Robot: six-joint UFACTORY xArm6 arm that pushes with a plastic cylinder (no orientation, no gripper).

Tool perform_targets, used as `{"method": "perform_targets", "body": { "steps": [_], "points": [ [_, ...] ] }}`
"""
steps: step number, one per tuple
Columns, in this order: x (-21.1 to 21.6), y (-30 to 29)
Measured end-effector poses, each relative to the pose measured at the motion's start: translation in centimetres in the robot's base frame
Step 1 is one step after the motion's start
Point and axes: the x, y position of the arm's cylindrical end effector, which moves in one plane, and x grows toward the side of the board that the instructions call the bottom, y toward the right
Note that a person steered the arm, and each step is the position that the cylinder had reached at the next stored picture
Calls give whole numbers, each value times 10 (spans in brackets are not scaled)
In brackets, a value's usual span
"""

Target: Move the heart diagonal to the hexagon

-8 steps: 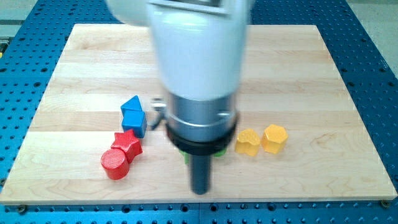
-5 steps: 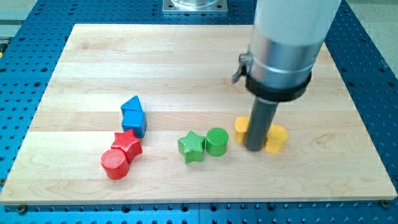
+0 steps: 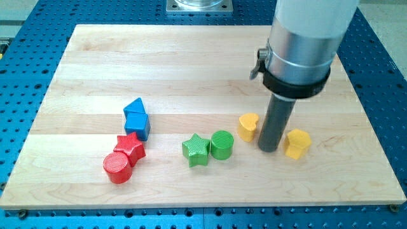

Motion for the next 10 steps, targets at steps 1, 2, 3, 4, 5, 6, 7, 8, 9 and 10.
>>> {"method": "perform_targets", "body": {
  "steps": [1, 2, 3, 4, 5, 6, 7, 8, 9, 10],
  "points": [
    [12, -3],
    [-14, -17],
    [-62, -23],
    [-37, -21],
    [-37, -77],
    [-62, -58],
    [-77, 53],
    [-79, 31],
    [-66, -5],
    [-93, -4]
  ]
}}
